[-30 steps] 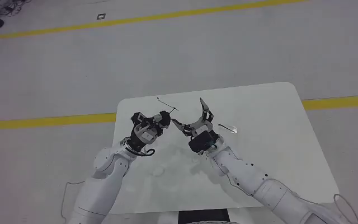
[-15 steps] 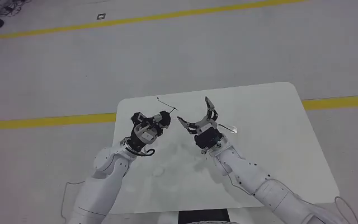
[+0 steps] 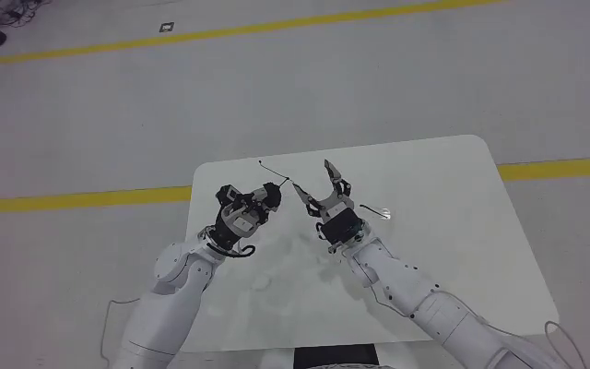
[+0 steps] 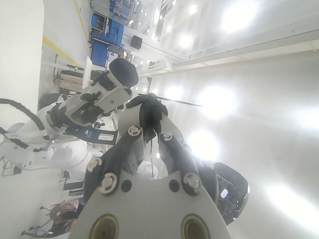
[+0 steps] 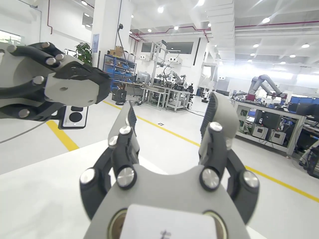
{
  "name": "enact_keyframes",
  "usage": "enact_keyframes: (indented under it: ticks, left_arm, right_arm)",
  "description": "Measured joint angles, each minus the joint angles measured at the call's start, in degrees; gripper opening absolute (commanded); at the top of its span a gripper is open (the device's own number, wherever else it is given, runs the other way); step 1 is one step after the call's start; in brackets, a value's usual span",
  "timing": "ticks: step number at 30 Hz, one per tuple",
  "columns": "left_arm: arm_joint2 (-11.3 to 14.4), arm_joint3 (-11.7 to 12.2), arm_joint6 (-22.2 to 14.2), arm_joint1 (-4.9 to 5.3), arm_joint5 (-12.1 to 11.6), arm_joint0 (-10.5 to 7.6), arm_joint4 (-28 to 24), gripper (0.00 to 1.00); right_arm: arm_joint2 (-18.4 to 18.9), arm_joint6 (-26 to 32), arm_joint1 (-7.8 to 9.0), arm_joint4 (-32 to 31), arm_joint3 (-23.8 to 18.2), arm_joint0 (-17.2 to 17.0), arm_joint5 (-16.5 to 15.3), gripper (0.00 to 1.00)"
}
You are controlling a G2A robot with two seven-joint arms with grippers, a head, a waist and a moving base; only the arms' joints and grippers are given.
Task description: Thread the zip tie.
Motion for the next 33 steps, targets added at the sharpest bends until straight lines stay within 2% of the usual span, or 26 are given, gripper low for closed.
enact_keyframes:
  ticks: [2,3,6,13,33]
  left_arm:
    - [0.00,0.00,0.00,0.00,0.00,0.00,0.00,0.00]
    - [0.00,0.00,0.00,0.00,0.00,0.00,0.00,0.00]
    - [0.00,0.00,0.00,0.00,0.00,0.00,0.00,0.00]
    - [0.00,0.00,0.00,0.00,0.00,0.00,0.00,0.00]
    - [0.00,0.00,0.00,0.00,0.00,0.00,0.00,0.00]
  right_arm:
    - [0.00,-0.61,-0.29,0.65,0.35,0.04,-0.85,0.20]
    - [0.00,-0.97,-0.46,0.90,0.58,0.09,-1.41,0.19]
    - [0.02,-1.59,-0.83,0.87,1.12,0.25,-2.40,0.20]
    - [0.16,-2.37,-1.36,-0.65,2.00,0.01,-3.90,0.29]
    - [1.85,-2.61,-2.21,-4.05,0.66,-1.59,-5.88,0.24]
